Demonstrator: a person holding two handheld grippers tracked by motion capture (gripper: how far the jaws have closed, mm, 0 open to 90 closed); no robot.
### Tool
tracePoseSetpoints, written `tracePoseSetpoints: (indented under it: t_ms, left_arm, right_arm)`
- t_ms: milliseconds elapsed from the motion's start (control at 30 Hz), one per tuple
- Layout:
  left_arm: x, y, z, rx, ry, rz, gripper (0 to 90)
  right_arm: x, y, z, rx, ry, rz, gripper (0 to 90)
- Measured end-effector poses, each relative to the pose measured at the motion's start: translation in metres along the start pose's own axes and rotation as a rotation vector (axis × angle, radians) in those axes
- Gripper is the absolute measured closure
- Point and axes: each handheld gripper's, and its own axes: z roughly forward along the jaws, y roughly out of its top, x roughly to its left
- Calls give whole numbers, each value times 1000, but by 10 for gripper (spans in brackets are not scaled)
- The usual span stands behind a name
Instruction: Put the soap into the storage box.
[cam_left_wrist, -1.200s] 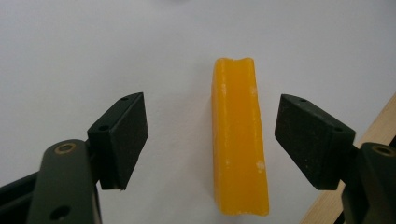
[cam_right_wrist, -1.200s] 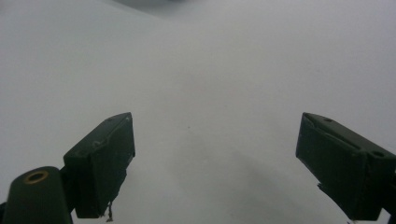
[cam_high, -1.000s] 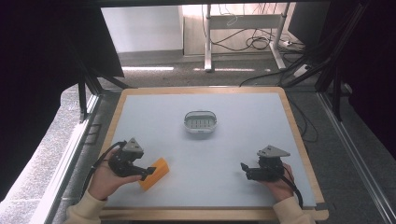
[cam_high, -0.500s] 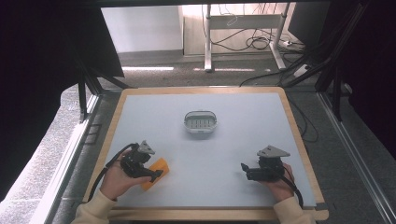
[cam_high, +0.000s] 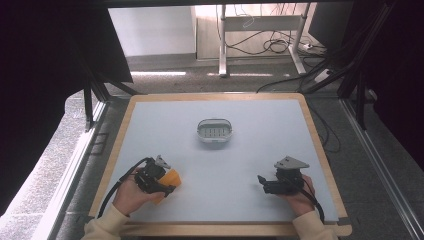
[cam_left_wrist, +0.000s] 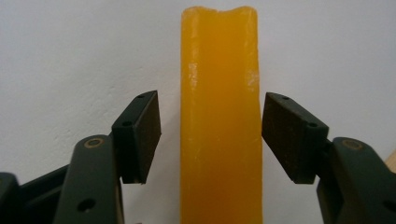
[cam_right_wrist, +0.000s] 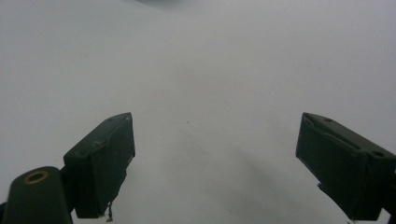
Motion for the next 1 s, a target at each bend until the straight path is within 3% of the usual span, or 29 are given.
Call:
tracePoseSetpoints:
  t_ms: [300,600,767,1000]
  left_arm:
    - [-3,0,14,47,16,-14,601]
    - [-4,-1,13,44,15,-6,616]
    - [-1,-2,6,22,-26,-1,617]
    - [3,-2,-3,-7,-43,1,617]
  right_arm:
    - [0,0,1,3,-1,-9,122]
    - [1,1,0,3,-5,-16,123]
    - [1,1,-1,-2,-15,-16,123]
    - [0,1,-2,-6,-17,-14,123]
